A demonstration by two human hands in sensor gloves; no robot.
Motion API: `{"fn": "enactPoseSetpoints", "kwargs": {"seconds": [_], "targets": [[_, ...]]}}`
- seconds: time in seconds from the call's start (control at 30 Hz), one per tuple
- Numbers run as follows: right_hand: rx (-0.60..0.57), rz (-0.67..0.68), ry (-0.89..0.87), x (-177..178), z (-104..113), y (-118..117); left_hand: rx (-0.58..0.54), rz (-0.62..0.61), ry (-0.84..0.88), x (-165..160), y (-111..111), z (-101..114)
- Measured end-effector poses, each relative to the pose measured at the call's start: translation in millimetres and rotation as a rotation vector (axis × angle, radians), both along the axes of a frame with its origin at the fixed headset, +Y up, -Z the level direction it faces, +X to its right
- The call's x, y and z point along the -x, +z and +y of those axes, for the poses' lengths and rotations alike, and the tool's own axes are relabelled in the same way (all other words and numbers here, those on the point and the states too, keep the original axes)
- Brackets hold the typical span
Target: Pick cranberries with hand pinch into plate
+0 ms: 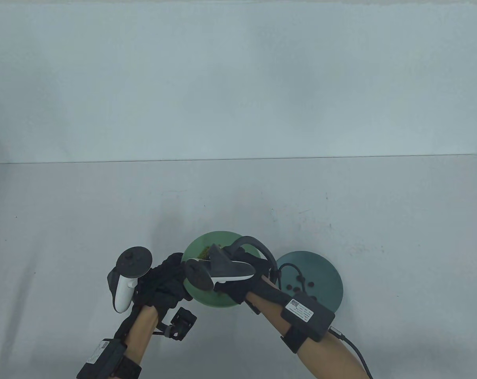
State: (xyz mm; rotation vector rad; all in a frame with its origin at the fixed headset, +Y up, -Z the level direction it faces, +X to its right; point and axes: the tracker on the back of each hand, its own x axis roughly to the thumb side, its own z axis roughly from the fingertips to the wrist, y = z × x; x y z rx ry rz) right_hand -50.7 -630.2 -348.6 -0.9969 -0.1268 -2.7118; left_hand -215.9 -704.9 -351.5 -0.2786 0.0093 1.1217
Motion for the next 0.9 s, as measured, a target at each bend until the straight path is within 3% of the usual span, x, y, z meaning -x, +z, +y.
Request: {"fn": "enactPoseSetpoints", "kwargs": {"seconds": [0.53,0.9], "targets": [[-0.055,0.018,0.036,3.8,-3.4,5.9,0.001,0.009,0.037,1.1,0.2,-0.1],[-0.008,0.023,0.032,5.8,-4.5,4.2,0.003,0.0,0.036,1.2,0.3,-0.8]]}}
